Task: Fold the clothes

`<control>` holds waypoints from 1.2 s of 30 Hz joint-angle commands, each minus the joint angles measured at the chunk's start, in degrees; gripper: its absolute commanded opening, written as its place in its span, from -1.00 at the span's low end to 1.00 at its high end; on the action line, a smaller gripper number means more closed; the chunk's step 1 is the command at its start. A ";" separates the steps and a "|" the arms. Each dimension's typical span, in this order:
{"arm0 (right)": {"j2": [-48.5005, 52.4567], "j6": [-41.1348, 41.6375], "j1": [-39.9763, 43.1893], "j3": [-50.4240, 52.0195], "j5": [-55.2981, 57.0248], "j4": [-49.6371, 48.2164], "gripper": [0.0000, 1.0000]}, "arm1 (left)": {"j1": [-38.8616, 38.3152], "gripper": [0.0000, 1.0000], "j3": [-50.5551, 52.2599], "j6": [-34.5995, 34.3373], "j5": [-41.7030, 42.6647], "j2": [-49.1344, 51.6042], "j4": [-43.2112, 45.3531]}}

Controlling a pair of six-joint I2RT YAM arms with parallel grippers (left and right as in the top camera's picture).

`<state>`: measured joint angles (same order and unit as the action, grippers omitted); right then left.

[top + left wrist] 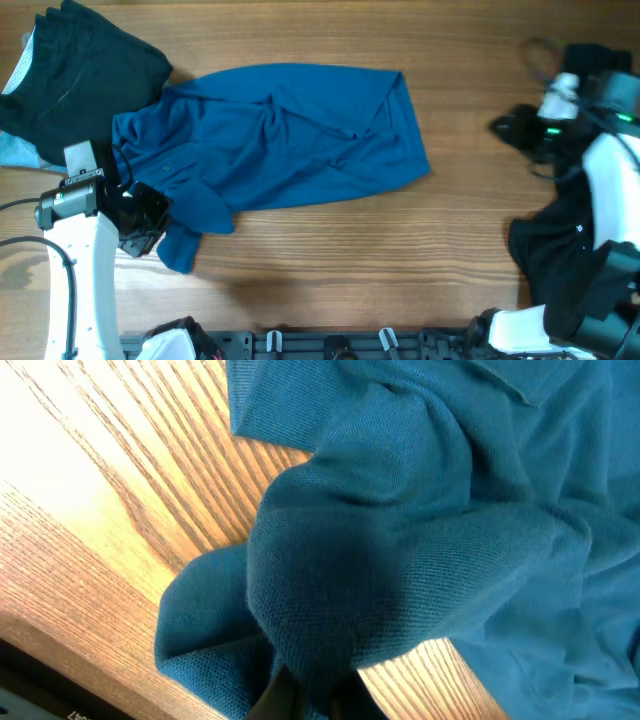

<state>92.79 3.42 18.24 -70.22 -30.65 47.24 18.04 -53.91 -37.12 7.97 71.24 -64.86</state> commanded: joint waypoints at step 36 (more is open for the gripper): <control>14.97 13.09 -28.76 -2.05 29.14 13.86 -0.48 | -0.31 -0.88 -0.33 0.72 -0.13 -0.09 -0.07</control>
<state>109.36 15.46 -10.70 -71.07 -3.36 57.54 18.04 -53.91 -37.12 7.97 71.24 -64.97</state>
